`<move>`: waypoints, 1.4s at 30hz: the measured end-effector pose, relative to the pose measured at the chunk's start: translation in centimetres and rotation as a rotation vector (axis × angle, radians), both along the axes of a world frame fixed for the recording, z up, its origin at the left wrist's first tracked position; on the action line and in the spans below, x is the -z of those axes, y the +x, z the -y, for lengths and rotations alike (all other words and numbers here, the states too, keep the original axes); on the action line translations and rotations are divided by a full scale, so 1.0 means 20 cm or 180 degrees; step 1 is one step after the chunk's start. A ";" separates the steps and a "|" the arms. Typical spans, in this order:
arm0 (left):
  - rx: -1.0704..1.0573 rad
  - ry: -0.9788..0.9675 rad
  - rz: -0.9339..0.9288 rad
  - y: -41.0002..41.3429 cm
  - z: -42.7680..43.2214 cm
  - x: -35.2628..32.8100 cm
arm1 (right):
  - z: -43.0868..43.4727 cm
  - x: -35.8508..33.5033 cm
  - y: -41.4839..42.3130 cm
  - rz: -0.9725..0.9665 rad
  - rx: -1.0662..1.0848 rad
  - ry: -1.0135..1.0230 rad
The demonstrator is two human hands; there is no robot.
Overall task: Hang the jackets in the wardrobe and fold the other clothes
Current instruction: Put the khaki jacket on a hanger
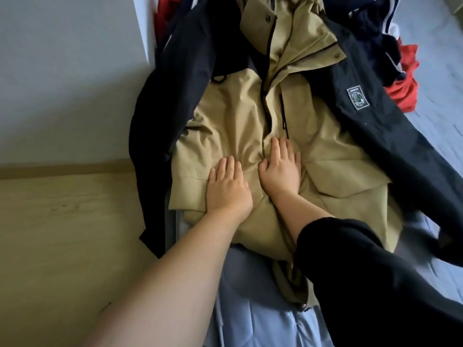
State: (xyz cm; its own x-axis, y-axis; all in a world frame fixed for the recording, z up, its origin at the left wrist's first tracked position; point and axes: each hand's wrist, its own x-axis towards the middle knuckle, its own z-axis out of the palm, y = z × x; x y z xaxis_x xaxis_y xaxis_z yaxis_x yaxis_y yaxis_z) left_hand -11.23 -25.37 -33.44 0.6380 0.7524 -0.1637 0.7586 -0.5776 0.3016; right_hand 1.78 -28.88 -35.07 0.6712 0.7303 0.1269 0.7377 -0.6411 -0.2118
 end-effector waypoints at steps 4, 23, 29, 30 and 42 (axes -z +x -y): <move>0.0044 -0.0196 -0.0336 -0.19 0.14 -0.08 | 0.12 -0.07 -0.10 -0.0367 0.0065 -0.0272; -0.1606 -0.0915 0.1678 -0.42 0.52 -0.30 | 0.71 -0.41 -0.49 -0.0518 -0.1109 -0.1427; -0.2740 -0.1690 0.2653 -0.48 0.31 -0.42 | 0.66 -0.62 -0.29 -0.1708 -0.0287 -0.0099; -0.2747 -0.2389 0.2968 -0.47 0.30 -0.44 | 0.66 -0.67 -0.23 -0.1999 -0.0141 0.0094; -0.1618 -0.3714 0.3230 -0.31 0.39 -0.47 | 0.73 -0.66 0.08 -0.3048 0.0356 -0.0131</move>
